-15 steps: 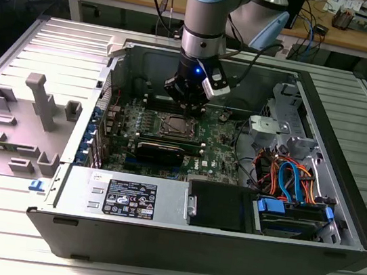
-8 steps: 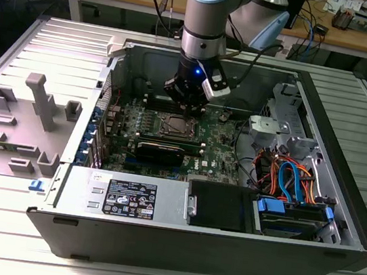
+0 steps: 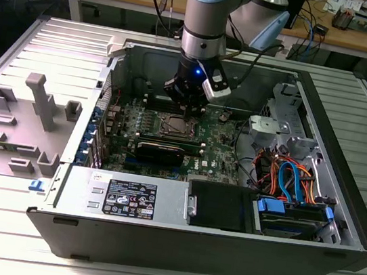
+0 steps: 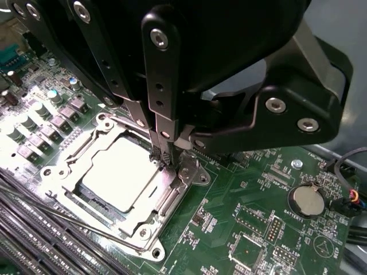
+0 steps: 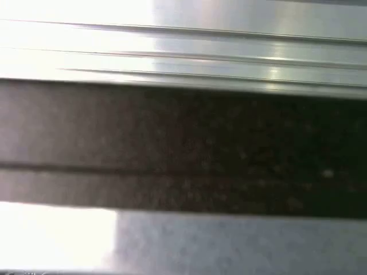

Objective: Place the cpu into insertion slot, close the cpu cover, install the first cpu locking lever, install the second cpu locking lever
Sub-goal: 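Install the second cpu locking lever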

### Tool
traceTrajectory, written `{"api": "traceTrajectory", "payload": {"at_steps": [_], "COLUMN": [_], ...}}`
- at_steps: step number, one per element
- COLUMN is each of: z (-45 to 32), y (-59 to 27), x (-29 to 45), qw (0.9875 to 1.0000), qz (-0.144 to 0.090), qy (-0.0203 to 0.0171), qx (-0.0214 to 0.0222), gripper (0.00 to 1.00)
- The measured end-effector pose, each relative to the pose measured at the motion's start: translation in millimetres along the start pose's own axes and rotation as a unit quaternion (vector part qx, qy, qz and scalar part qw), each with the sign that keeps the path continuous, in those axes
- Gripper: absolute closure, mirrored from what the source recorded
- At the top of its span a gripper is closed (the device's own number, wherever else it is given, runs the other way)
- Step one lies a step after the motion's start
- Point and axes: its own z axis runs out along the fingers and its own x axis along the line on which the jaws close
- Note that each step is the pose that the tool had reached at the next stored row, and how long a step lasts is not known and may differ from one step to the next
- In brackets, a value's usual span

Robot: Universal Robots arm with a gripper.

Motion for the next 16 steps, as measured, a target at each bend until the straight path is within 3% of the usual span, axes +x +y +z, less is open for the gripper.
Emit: {"api": "traceTrajectory", "payload": {"at_steps": [7,16], "z": [-1.2,-1.0], "y": [-2.1,-24.0], "x": [0.1,1.3], "qw": [1.0,1.0], "qz": [0.0,0.0], "qy": [0.0,0.0], "qx": [0.0008,0.0007], "gripper": [0.89,0.89]}}
